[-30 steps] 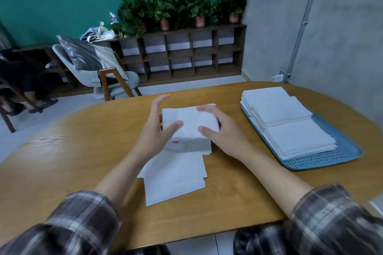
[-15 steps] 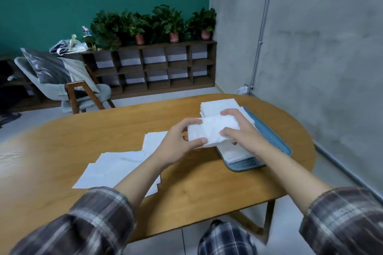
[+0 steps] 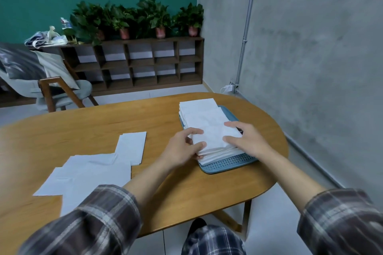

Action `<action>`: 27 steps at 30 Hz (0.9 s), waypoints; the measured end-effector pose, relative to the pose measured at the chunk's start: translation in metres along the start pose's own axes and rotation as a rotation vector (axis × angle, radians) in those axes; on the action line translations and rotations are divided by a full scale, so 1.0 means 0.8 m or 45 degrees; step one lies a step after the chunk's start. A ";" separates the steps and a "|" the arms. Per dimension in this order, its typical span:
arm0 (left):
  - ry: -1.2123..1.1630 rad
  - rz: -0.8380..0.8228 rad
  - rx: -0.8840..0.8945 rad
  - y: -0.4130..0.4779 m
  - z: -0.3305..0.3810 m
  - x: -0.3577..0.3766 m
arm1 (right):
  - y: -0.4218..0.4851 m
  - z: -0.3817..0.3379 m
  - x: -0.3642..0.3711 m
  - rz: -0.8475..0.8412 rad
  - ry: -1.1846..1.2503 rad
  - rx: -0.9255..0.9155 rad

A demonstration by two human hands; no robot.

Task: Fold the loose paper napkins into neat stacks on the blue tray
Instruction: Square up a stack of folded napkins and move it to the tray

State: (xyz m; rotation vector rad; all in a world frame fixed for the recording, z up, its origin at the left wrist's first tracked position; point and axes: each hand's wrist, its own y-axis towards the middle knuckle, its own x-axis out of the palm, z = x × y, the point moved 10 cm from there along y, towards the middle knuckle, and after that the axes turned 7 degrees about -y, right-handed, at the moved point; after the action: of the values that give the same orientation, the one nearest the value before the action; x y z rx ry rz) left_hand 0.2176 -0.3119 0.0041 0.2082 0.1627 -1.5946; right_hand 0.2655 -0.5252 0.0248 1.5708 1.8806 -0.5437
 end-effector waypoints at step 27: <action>0.716 0.316 0.477 -0.008 0.043 -0.008 | 0.006 -0.033 0.002 0.102 -0.572 -0.310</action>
State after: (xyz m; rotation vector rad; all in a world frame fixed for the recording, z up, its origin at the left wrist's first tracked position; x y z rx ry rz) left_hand 0.2099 -0.3136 0.0391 0.9346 0.2589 -1.2748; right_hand 0.2645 -0.5058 0.0433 1.2375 1.4769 -0.5550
